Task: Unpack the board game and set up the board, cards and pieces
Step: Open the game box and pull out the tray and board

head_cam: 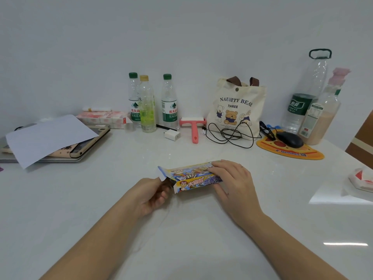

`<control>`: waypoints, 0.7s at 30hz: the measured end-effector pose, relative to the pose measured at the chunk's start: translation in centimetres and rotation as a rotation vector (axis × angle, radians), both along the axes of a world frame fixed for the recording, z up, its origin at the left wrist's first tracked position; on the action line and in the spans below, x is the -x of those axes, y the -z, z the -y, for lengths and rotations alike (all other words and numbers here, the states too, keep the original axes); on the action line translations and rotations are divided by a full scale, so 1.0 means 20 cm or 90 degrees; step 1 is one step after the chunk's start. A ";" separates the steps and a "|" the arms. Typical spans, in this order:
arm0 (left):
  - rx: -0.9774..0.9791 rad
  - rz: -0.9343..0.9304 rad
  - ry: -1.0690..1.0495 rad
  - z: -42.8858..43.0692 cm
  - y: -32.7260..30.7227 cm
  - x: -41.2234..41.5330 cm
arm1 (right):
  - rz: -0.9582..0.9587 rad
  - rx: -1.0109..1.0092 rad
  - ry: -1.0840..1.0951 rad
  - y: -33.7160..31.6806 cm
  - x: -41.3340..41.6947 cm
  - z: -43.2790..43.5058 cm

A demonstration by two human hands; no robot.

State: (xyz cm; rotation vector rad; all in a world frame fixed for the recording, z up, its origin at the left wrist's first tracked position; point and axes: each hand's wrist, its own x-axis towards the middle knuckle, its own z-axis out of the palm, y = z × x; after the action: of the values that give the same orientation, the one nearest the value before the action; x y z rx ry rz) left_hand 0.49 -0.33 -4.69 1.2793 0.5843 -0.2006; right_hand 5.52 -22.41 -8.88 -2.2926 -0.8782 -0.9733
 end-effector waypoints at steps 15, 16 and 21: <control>0.007 0.071 0.049 -0.02 0.03 -0.02 | -0.159 0.029 -0.055 0.02 0.00 0.04; -0.004 0.077 0.058 -0.02 0.03 -0.02 | -0.173 0.014 -0.060 0.02 0.00 0.04; -0.030 0.085 0.090 -0.01 0.05 -0.02 | -0.219 -0.144 -0.059 0.02 -0.01 0.03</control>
State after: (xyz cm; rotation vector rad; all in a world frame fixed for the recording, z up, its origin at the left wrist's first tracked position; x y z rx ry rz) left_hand 0.81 -0.11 -5.74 1.3700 0.3862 -0.2176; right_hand 5.65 -23.09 -9.26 -2.1194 -0.6835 -0.5809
